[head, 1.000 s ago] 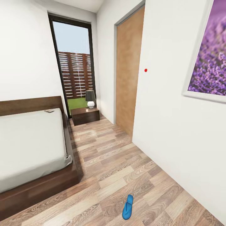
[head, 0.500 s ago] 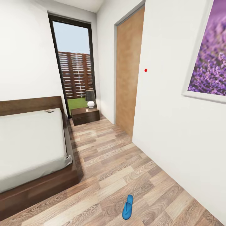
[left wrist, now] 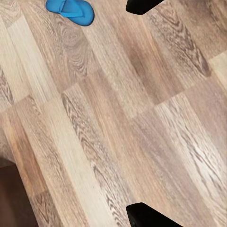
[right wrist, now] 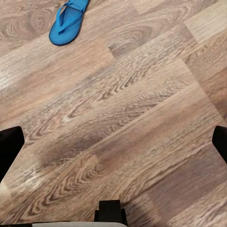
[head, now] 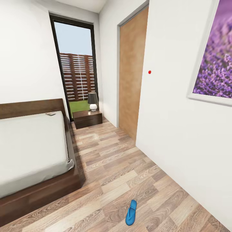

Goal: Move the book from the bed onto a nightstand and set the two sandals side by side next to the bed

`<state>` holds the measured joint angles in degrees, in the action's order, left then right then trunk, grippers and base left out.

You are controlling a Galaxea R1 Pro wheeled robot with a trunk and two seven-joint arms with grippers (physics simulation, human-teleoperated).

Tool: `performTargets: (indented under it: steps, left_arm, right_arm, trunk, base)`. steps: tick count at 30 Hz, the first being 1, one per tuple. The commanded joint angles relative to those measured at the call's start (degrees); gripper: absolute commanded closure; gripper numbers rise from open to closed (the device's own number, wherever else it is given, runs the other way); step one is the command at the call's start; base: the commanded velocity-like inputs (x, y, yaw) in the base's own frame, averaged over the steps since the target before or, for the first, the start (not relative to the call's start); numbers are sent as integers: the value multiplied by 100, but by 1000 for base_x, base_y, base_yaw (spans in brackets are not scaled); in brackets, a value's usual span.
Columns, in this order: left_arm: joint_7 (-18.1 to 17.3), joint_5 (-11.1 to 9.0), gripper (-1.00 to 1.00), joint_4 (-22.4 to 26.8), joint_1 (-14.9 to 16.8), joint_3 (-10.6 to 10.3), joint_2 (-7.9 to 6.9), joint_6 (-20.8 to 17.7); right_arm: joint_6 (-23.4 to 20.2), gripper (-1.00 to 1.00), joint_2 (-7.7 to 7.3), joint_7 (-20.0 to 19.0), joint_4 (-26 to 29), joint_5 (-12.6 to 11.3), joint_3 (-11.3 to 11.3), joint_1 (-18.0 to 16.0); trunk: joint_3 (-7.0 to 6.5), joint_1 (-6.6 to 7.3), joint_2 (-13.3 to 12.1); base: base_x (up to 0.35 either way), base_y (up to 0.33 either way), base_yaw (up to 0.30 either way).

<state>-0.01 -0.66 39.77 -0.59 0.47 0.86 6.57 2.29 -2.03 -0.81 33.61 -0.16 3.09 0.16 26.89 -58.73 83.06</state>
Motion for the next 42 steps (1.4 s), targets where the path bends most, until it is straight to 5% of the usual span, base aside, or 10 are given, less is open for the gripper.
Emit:
performTargets:
  steps: [1,26,42]
  left_arm:
    - [0,-8,-100,5,-2,5,2,10]
    - [10,-13,-100,4,-2,3,2,11]
    - [10,-13,-100,4,3,-3,2,8]
  right_arm:
    - [12,-100,1,-8,5,-2,9,2]
    - [17,-100,1,-8,-12,-2,8,2]
    - [17,-100,1,-7,-13,-2,8,2]
  trunk:
    - [4,0,2]
    - [-2,0,2]
    - [-2,0,2]
  base:
    - [0,0,0]
    - [0,0,-9]
    - [0,0,-265]
